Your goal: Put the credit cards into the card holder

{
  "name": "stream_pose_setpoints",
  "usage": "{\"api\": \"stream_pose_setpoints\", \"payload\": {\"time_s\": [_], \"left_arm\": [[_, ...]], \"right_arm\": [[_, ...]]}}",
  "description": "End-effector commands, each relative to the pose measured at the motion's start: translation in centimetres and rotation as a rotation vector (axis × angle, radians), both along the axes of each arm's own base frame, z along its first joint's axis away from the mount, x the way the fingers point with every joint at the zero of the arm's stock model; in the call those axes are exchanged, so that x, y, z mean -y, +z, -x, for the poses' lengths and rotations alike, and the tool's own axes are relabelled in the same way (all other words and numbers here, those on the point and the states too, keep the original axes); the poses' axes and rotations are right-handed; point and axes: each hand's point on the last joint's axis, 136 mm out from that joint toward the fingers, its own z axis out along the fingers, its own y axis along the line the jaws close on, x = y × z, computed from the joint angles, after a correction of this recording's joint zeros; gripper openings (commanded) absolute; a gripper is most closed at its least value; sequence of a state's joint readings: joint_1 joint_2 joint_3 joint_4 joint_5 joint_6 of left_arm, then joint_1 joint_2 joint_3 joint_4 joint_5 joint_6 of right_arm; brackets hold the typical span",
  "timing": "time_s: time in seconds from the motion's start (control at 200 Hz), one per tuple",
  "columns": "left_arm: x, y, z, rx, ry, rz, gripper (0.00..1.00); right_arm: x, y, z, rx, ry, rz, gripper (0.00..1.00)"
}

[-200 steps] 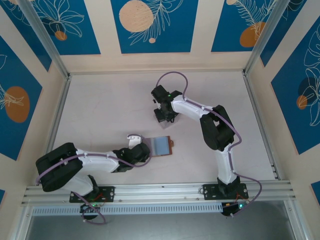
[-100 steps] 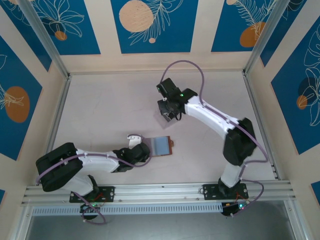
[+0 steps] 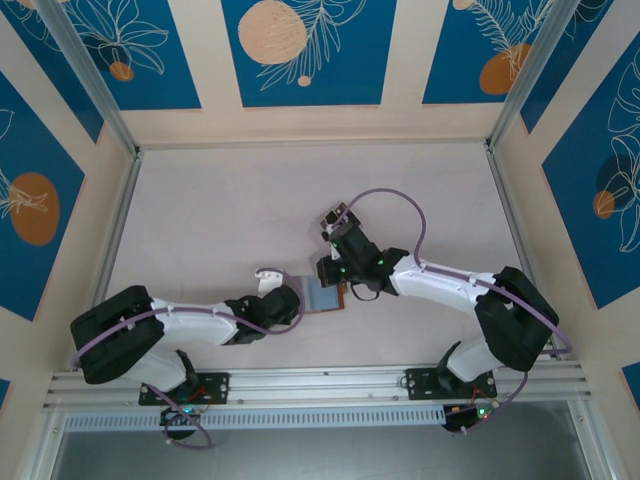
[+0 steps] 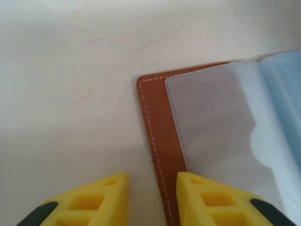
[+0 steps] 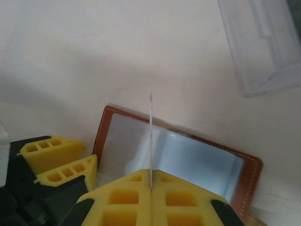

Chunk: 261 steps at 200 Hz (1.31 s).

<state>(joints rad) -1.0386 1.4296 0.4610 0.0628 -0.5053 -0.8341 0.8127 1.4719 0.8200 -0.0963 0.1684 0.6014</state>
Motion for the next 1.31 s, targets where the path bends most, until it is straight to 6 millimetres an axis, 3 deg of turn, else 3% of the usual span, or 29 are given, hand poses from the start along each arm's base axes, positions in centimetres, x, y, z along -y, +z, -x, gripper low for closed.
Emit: {"api": "stream_pose_setpoints", "payload": {"time_s": [0.0, 0.315, 0.645, 1.3], "left_arm": [[-0.1, -2.9, 2.8, -0.157, -0.080, -0.027, 0.29], [0.0, -3.0, 2.8, -0.162, -0.081, -0.029, 0.28], [-0.1, -3.2, 2.8, -0.168, -0.080, -0.034, 0.28], [0.0, -3.2, 2.9, -0.172, -0.080, -0.030, 0.28]], "right_arm": [[-2.1, 1.7, -0.7, 0.031, -0.027, -0.173, 0.00], [-1.3, -1.8, -0.1, -0.015, -0.112, -0.222, 0.00], [-0.9, -3.7, 0.6, -0.051, -0.150, -0.243, 0.00], [-1.3, -4.6, 1.2, -0.107, -0.173, -0.300, 0.00]]}}
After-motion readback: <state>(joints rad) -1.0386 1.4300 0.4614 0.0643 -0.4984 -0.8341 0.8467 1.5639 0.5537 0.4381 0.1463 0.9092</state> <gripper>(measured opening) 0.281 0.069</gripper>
